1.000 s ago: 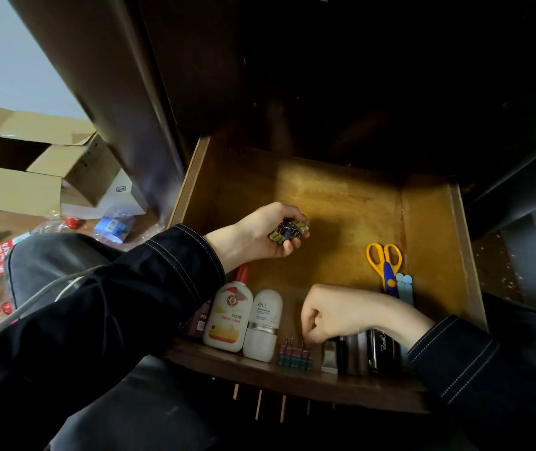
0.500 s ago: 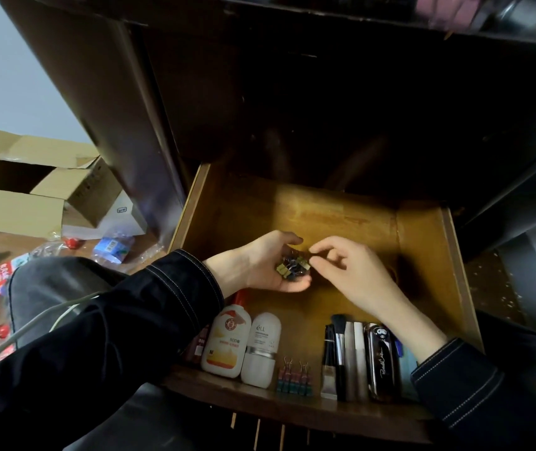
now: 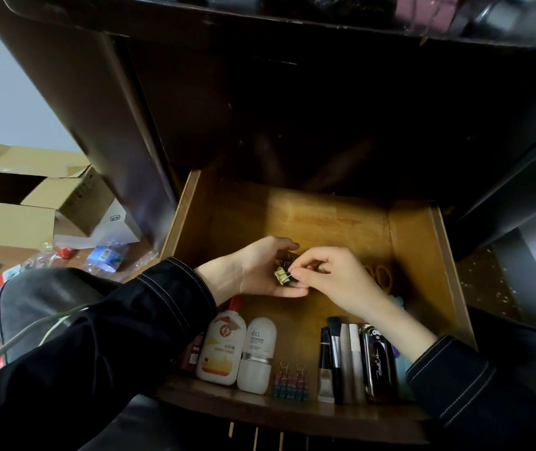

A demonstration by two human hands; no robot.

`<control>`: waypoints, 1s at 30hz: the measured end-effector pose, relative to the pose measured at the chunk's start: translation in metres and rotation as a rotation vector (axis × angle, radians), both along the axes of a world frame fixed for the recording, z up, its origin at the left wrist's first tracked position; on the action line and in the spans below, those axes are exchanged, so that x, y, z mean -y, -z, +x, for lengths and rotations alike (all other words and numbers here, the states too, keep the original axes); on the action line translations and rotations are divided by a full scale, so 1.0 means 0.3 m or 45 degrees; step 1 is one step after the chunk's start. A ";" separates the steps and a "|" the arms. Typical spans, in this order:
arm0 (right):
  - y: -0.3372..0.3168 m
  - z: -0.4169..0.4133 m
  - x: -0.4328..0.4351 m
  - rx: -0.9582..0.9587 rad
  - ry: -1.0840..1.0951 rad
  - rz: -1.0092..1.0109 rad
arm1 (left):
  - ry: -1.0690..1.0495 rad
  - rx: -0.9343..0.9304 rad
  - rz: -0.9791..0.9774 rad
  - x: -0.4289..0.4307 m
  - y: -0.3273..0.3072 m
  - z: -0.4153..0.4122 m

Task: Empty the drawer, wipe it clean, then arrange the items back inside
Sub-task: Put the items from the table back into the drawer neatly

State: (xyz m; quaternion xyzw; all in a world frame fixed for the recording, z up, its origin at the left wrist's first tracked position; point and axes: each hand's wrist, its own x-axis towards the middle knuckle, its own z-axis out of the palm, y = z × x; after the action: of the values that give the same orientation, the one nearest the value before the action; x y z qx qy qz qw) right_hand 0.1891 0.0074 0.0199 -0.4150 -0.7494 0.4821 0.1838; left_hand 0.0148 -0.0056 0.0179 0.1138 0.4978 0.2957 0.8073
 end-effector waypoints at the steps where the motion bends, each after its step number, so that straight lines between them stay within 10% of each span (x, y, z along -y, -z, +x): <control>1: -0.006 0.002 -0.004 -0.075 0.025 -0.077 | -0.024 -0.011 -0.001 0.000 0.000 0.000; 8: 0.002 0.027 -0.031 0.000 0.037 -0.281 | -0.373 -0.324 0.042 -0.019 0.026 -0.022; 19: 0.090 -0.002 0.039 0.525 -0.537 -0.341 | -0.258 -0.270 0.081 -0.012 0.012 -0.020; 30: 0.109 -0.015 0.072 0.493 -0.669 -0.341 | -0.260 -0.259 0.088 -0.005 -0.004 -0.018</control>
State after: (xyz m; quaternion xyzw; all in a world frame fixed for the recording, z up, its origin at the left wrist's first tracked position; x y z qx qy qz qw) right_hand 0.1846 -0.0143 -0.0129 -0.3122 -0.7816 0.5194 -0.1481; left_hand 0.0095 -0.0042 0.0191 0.1195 0.5755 0.3802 0.7141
